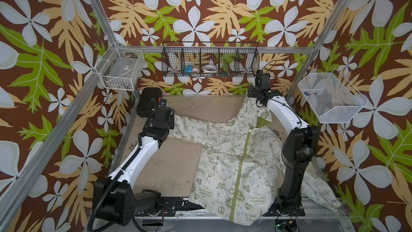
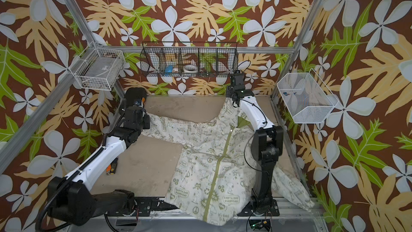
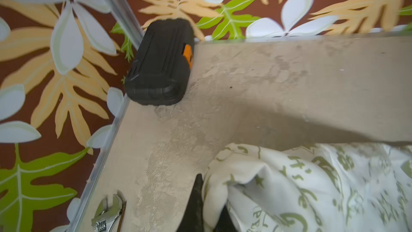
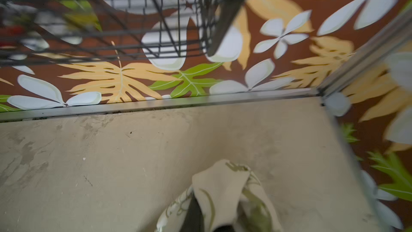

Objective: Unzip the jacket
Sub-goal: Flatten out the jacket at the center of the board.

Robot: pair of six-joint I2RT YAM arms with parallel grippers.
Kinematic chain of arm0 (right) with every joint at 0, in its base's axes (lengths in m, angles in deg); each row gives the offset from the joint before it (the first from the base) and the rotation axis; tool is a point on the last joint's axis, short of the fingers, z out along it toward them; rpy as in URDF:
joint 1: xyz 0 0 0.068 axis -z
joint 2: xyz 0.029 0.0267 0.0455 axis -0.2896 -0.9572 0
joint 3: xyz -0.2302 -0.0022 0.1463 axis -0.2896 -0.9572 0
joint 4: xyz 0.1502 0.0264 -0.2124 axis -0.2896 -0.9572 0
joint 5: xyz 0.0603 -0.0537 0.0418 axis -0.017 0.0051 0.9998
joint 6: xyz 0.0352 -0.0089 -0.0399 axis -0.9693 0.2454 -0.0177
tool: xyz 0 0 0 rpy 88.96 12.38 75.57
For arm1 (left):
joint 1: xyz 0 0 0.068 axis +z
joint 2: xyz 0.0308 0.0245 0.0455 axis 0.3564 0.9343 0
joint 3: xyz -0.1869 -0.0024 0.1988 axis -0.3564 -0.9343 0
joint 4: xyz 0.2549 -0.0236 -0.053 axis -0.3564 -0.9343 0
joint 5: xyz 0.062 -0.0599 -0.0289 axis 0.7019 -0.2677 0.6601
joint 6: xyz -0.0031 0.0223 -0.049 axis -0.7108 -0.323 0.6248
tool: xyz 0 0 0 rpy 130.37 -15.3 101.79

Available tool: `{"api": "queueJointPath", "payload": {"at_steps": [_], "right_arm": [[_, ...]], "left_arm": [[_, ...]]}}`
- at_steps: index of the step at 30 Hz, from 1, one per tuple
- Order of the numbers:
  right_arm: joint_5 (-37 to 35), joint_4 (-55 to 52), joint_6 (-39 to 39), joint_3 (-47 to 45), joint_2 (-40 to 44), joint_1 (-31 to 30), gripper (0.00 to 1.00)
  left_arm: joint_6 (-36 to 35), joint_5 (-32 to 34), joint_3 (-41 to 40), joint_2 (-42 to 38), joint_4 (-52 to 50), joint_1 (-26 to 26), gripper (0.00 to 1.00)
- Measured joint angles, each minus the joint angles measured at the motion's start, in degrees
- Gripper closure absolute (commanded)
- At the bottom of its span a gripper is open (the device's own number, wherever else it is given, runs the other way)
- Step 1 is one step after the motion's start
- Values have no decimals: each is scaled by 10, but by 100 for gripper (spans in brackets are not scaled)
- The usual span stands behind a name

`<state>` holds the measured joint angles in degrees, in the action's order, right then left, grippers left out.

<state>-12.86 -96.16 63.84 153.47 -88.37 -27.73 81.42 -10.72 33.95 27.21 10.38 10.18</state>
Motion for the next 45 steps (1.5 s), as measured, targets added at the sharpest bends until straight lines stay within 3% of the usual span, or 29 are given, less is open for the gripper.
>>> {"api": "queueJointPath", "payload": {"at_steps": [6, 9, 11, 12, 16, 17, 18, 21, 23, 26, 30, 35, 39, 45], "right_arm": [[47, 55, -24, 255, -208, 0, 97], [57, 44, -24, 283, -233, 0, 68], [69, 49, -18, 272, -229, 2, 37], [78, 57, -12, 257, -223, 4, 28], [132, 107, -3, 178, -178, 11, 18], [146, 123, -5, 153, -164, 13, 17], [161, 139, -8, 127, -145, 15, 15], [208, 165, -16, 36, -82, 24, 11], [223, 164, -24, -8, -48, 32, 2], [251, 163, -28, -52, -3, 46, 0], [267, 127, -42, -134, 70, 58, 3], [256, 122, -76, -310, 183, 77, 7], [260, 134, -110, -479, 258, 75, 13], [261, 130, -131, -671, 303, 75, 19]], "left_arm": [[25, -10, 85, 113, 38, 41, 100], [25, -12, 121, 141, 50, 41, 85], [20, -8, 125, 146, 53, 40, 70], [18, -5, 122, 146, 54, 41, 55], [16, 0, 84, 132, 65, 41, 28], [12, 2, 72, 126, 69, 41, 6], [11, 4, 58, 118, 74, 41, 0], [19, 5, 21, 88, 92, 41, 0], [19, 4, 8, 71, 106, 41, 0], [19, -10, 3, 52, 122, 41, 0], [24, -57, -3, 31, 132, 41, 1], [49, -120, -35, 24, 132, 9, 2], [73, -158, -60, 52, 125, -47, 8], [132, -196, -97, 106, 99, -73, 11]]}}
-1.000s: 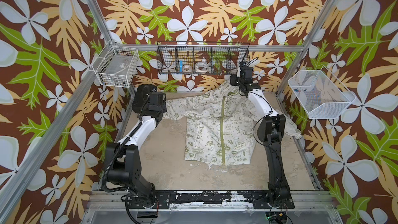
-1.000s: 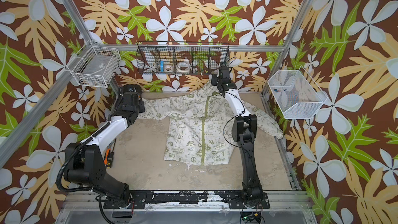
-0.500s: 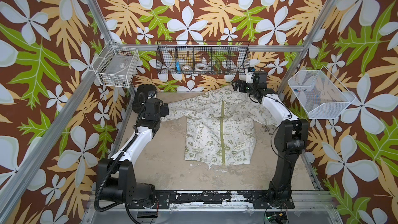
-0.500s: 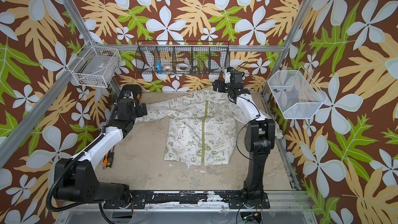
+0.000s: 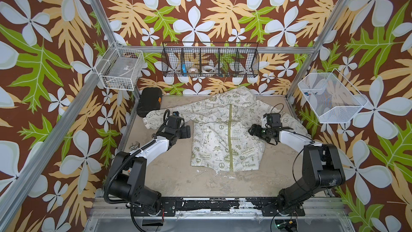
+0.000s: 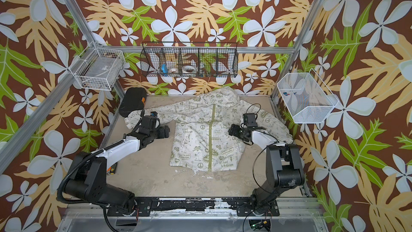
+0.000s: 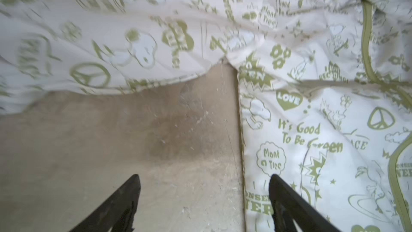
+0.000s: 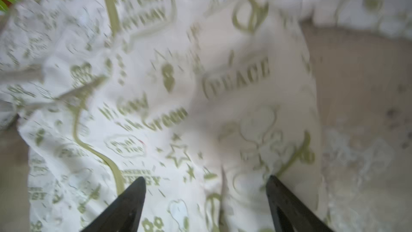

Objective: Unzip the jacket
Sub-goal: Flatten out the jacket at the center of the board.

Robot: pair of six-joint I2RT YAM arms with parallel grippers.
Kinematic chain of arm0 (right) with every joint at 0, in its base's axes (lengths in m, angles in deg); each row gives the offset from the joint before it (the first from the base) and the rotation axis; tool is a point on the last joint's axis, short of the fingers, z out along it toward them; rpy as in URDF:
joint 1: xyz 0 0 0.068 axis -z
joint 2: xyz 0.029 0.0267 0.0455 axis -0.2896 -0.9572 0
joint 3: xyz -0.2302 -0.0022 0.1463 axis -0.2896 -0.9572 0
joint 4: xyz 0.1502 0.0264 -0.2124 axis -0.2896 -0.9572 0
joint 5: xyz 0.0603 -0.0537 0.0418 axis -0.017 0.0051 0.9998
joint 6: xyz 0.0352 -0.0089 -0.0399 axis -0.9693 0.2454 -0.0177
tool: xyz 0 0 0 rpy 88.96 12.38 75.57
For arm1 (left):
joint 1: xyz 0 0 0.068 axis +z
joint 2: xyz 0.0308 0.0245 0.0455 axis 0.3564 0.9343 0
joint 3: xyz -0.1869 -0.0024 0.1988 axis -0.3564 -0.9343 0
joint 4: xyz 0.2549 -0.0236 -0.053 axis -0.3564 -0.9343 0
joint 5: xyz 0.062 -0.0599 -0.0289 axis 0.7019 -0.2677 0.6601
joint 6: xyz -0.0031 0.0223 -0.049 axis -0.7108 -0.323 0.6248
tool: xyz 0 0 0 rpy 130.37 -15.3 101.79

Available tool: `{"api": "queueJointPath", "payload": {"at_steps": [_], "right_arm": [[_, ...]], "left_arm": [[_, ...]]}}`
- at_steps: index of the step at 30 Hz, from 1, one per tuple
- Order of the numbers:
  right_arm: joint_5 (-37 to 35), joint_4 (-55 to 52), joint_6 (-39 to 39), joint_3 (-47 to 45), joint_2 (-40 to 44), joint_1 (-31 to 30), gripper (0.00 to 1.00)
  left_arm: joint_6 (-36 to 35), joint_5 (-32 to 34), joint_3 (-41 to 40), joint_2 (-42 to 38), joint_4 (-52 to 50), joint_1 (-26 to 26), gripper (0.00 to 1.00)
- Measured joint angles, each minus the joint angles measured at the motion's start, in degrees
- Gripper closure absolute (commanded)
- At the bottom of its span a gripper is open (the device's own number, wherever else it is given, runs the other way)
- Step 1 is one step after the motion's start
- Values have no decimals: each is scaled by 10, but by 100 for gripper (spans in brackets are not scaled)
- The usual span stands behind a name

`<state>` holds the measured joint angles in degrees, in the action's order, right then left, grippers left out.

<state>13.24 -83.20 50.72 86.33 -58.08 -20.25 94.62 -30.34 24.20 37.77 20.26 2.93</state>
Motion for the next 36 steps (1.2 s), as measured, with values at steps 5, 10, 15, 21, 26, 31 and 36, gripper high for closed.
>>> {"api": "queueJointPath", "payload": {"at_steps": [5, 10, 15, 21, 26, 31, 36], "right_arm": [[-13, 27, 3, -67, 29, 0, 53], [-13, 4, 4, -113, 79, -1, 100], [-27, -45, 4, -167, 205, -7, 100], [-13, -118, -46, -180, 342, -42, 31], [-57, -155, -94, -180, 367, -39, 14], [-99, -151, -133, -191, 319, -30, 18], [-101, -117, -148, -218, 269, -30, 36]], "left_arm": [[33, -22, -3, 36, -2, -31, 19], [60, -32, -18, 56, -2, -55, 54], [81, -50, -56, 45, 3, -69, 88], [108, -54, -119, -35, 4, -84, 49], [127, -50, -146, -112, 2, -86, 12], [141, -52, -146, -107, 0, -87, 11], [155, -66, -149, -72, 3, -87, 15]]}}
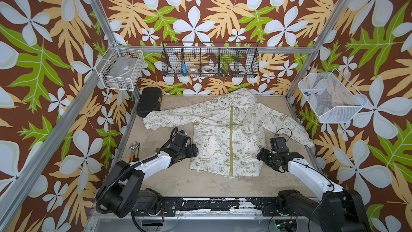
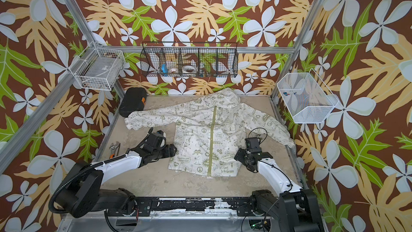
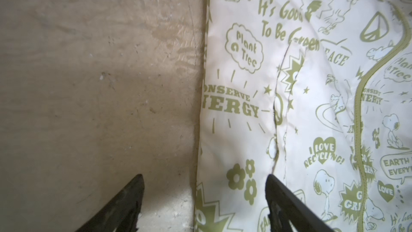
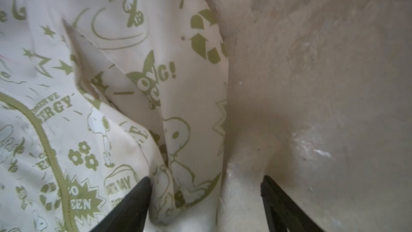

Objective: Unzip the jacket
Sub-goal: Flatten out the jacket at the center of the board.

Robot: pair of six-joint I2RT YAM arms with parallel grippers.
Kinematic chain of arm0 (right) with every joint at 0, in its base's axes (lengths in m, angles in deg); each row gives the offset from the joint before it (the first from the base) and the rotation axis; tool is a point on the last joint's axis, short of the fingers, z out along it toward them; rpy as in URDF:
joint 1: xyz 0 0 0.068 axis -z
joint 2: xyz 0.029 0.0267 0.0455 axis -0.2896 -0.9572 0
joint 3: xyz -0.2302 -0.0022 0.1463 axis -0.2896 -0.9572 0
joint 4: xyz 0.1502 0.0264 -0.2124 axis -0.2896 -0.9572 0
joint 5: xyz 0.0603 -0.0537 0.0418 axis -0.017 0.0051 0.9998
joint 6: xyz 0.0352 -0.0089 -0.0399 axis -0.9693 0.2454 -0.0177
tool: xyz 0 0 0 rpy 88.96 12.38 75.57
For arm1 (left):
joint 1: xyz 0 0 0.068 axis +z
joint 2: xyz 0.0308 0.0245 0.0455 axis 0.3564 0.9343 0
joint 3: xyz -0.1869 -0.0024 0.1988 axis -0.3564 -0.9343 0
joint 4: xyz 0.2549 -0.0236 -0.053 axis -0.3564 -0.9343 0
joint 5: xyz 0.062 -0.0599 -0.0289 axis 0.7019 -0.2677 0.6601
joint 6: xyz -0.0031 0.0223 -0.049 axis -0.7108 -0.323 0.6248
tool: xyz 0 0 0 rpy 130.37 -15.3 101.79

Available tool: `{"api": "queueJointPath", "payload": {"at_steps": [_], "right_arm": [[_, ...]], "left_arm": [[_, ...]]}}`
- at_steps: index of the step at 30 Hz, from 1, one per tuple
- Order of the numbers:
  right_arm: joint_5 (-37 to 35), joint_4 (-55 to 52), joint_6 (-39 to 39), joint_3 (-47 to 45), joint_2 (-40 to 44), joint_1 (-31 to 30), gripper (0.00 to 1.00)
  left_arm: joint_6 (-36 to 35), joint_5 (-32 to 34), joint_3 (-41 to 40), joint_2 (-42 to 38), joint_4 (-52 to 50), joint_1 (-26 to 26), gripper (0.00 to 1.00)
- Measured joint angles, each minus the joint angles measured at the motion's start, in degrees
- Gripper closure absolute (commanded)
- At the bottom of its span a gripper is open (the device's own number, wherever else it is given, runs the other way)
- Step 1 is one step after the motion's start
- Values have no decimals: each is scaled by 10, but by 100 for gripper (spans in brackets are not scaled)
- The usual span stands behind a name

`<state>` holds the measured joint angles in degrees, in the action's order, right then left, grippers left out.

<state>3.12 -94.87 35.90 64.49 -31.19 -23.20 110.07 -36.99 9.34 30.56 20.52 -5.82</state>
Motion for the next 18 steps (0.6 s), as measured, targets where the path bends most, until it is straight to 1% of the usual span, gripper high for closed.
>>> {"api": "queueJointPath", "payload": {"at_steps": [1, 2, 3, 4, 5, 6, 7, 8, 10, 13, 14, 16, 17, 18], "right_arm": [[-1, 7, 0, -3, -1, 0, 43], [0, 16, -1, -6, -1, 0, 55], [1, 18, -2, -8, 1, 0, 69], [1, 17, -2, -9, 5, 0, 78], [0, 14, -2, -9, 15, -1, 91], [-1, 10, -2, -9, 29, -3, 100], [-3, 5, -5, -9, 43, -4, 100], [-6, -4, -1, -9, 63, -5, 100], [-11, -25, 0, -3, 95, -7, 100], [-19, -63, 2, 23, 130, -7, 100], [-24, -70, 3, 33, 132, -8, 100], [-27, -78, 15, 61, 109, -11, 100], [-27, -79, 19, 81, 82, -11, 100], [-26, -80, 26, 104, 45, -12, 100]], "left_arm": [[3, 4, 4, 7, 1, 0, 16], [5, 3, 10, 16, 3, 0, 16], [7, 3, 16, 26, 9, 0, 18], [8, 0, 21, 36, 15, 0, 20], [12, -4, 26, 46, 24, 0, 22], [16, -11, 29, 56, 39, 0, 25], [19, -21, 30, 64, 53, -1, 28], [23, -32, 31, 71, 65, -2, 32], [34, -52, 30, 82, 84, -7, 48], [45, -81, 28, 91, 90, -14, 75], [48, -90, 27, 92, 90, -15, 83], [49, -99, 26, 93, 78, -16, 94], [49, -103, 28, 92, 71, -16, 100], [48, -105, 31, 90, 64, -16, 100]]}}
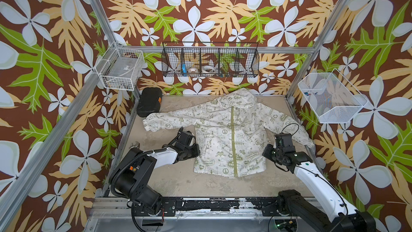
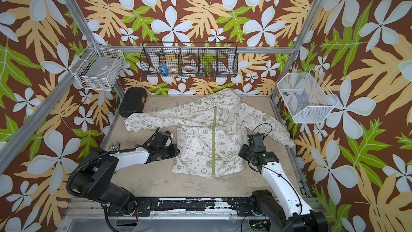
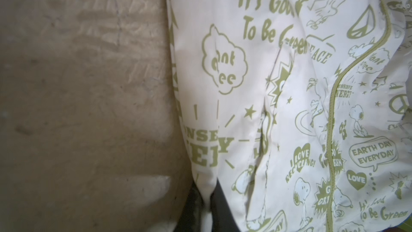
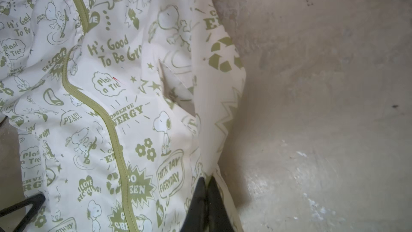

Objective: Unzip the jacket
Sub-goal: Flatten out the jacket at the center of the board.

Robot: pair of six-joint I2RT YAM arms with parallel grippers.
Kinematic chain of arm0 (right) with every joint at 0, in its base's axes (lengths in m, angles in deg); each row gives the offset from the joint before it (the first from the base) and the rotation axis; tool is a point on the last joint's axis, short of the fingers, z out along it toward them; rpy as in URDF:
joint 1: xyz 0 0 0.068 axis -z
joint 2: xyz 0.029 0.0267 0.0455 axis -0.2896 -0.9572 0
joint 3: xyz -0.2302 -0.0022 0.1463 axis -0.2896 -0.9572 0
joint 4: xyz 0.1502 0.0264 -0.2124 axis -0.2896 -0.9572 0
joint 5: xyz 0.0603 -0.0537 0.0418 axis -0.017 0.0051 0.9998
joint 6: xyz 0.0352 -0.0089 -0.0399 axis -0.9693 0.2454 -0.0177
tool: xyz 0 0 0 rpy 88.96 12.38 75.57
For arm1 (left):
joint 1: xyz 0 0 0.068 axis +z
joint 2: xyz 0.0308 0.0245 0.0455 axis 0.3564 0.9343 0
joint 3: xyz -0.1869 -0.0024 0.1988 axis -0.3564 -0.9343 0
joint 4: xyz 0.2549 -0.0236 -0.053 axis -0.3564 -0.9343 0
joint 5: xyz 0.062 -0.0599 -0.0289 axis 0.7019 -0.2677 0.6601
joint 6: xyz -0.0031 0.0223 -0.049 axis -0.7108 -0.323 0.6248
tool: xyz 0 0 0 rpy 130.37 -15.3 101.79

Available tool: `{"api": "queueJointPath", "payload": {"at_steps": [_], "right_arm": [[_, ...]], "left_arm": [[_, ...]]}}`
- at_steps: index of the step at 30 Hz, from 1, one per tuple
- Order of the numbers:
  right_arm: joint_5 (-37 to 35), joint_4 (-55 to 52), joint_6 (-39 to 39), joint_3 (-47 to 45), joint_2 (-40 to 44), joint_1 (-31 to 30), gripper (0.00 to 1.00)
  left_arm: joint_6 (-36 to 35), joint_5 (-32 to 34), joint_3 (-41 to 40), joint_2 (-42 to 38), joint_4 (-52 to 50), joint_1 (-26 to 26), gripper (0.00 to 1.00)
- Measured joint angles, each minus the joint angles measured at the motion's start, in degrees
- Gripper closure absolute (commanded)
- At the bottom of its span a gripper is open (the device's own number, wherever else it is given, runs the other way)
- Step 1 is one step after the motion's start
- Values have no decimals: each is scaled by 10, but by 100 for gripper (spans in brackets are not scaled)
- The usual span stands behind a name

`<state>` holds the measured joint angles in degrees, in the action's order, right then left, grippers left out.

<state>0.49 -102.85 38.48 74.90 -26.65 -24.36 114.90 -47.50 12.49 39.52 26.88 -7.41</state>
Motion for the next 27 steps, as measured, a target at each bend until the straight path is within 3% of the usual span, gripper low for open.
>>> {"api": "queueJointPath", "payload": {"at_steps": [3, 5, 8, 11, 15, 20, 21, 22, 27], "right_arm": [[-2, 0, 22, 90, -123, -14, 96], [-3, -6, 39, 186, -224, -43, 53], [-1, -7, 71, 347, -384, -86, 39], [14, -12, 95, 437, -474, -115, 28], [8, -25, 96, 417, -423, -126, 21], [-5, -26, 95, 295, -271, -82, 20], [-6, -28, 92, 268, -242, -70, 15], [-9, -27, 83, 238, -212, -59, 0], [-1, -21, 54, 88, -75, -33, 1]], "left_arm": [[-1, 0, 16, -12, -21, 0, 100], [-5, 2, 29, -23, -37, 0, 100], [-19, 27, 55, -36, -60, 1, 100], [-33, 48, 74, -39, -77, 14, 100], [-43, 70, 77, -31, -93, 34, 100], [-43, 77, 77, -5, -97, 35, 100], [-43, 76, 78, 2, -97, 35, 100], [-43, 75, 78, 10, -96, 35, 100], [-43, 71, 80, 30, -93, 35, 100]]}}
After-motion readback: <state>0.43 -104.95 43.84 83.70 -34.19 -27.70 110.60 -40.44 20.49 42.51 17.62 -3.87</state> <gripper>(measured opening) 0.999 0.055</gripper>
